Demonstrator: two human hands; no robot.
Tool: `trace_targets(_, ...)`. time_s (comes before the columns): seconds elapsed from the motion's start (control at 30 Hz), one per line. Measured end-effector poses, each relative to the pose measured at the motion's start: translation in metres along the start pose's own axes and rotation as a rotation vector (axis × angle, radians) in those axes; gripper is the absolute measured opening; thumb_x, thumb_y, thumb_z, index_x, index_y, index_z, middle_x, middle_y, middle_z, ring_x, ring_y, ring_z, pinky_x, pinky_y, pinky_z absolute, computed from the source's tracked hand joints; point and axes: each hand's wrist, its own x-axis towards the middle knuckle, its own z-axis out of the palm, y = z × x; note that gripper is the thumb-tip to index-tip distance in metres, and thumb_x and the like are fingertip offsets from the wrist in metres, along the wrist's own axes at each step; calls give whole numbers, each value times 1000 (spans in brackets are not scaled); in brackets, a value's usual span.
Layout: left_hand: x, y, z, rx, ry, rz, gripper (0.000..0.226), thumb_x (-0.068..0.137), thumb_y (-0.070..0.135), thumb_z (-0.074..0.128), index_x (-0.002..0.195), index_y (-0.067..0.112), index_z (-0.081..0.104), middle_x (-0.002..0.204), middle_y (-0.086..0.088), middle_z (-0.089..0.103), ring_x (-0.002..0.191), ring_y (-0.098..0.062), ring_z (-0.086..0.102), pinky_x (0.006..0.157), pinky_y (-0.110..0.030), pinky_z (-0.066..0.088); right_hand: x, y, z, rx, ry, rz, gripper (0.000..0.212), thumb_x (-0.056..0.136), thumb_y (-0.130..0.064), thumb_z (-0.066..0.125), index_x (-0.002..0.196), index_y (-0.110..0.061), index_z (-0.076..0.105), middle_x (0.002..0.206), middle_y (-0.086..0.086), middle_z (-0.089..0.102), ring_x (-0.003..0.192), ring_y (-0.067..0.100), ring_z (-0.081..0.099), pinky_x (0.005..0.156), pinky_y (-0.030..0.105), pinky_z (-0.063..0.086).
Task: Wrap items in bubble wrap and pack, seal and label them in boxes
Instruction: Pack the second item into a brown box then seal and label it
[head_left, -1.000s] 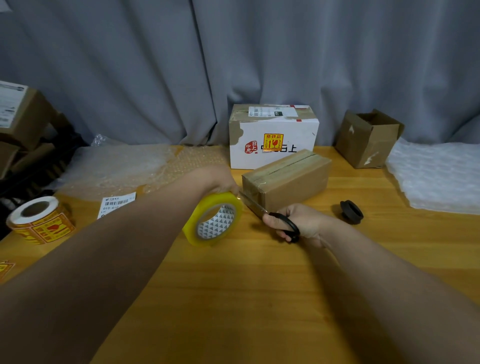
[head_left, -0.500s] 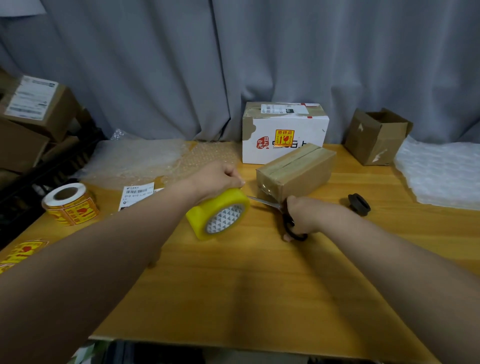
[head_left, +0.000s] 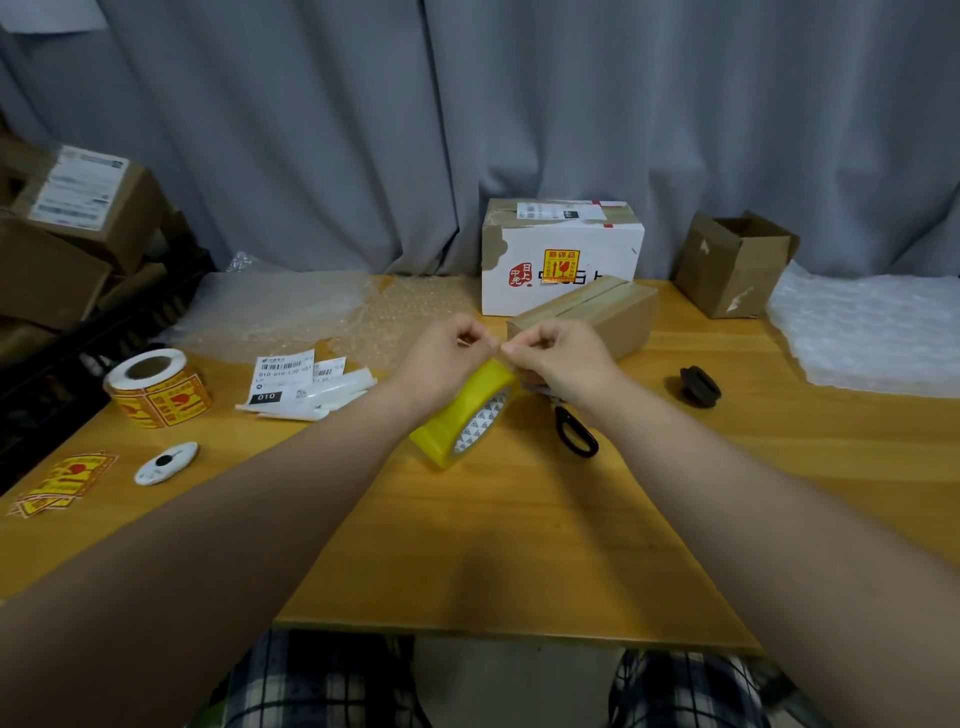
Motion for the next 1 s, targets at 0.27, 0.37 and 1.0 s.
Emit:
trace_targets(0.27, -4, -2, 11, 218, 63, 18, 16, 98, 29, 47, 93, 14, 52, 97, -2, 49, 86, -16, 48, 70, -25, 32, 1, -14, 2, -284, 135, -245, 4, 90, -17, 65, 88, -14, 63, 81, 0, 60, 75, 11, 56, 46, 8, 43)
trace_targets(0.37, -5, -3, 7, 148, 75, 12, 18, 97, 28, 48, 90, 13, 55, 91, -2, 53, 82, -14, 48, 62, -26, 31, 1, -10, -3, -155, 74, -231, 30, 88, -14, 67, 110, -20, 47, 79, 7, 63, 67, 11, 55, 49, 8, 43)
trace_targets(1.0, -14, 2, 7, -126, 86, -107, 27, 92, 26, 53, 66, 16, 49, 74, 1, 48, 73, -15, 46, 63, -29, 33, -6, -7, 3, -594, 131, -364, 14, 93, -20, 59, 82, -12, 60, 108, 1, 52, 94, 14, 50, 79, 22, 35)
